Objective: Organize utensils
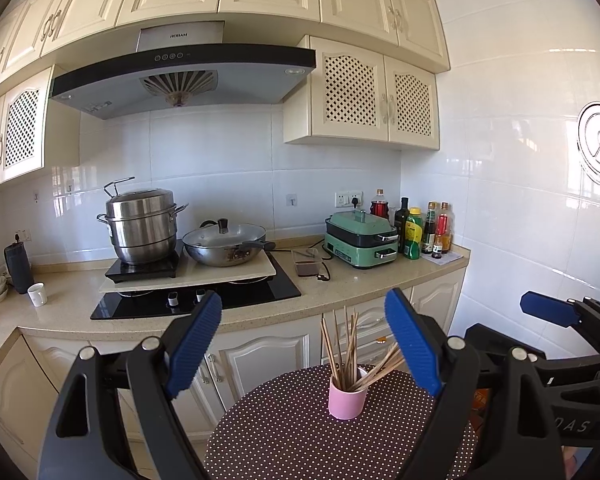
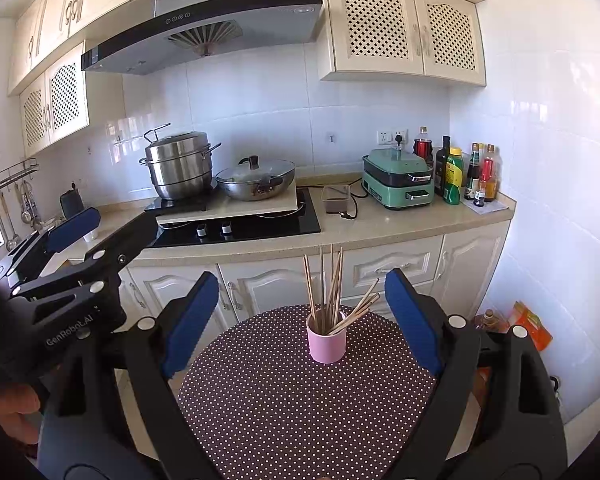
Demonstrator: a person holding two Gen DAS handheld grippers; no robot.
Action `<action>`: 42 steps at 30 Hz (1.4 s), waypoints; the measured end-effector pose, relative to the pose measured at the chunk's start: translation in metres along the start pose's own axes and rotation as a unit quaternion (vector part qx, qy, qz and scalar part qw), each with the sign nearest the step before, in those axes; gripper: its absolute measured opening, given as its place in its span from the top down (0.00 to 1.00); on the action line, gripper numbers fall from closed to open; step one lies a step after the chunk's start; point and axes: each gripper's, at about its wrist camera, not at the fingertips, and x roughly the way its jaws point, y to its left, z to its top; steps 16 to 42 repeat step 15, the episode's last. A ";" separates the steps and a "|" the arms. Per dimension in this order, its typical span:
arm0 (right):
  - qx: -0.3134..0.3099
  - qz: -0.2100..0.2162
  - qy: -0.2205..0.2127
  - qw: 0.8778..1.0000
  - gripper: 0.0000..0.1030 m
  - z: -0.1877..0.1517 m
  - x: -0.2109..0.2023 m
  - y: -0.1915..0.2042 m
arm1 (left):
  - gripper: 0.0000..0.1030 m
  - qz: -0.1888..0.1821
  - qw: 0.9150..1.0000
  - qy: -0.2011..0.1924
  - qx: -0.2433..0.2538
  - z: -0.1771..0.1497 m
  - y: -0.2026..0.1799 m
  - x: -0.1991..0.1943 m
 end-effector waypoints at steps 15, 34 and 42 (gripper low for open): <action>0.008 -0.004 0.019 1.000 0.18 -0.003 0.016 -0.008 | 0.20 -0.002 1.000 0.021 -0.001 -0.006 -0.006 0.021; 0.008 -0.004 0.019 1.000 0.18 -0.003 0.016 -0.008 | 0.20 -0.002 1.000 0.021 -0.001 -0.006 -0.006 0.021; 0.008 -0.004 0.019 1.000 0.18 -0.003 0.016 -0.008 | 0.20 -0.002 1.000 0.021 -0.001 -0.006 -0.006 0.021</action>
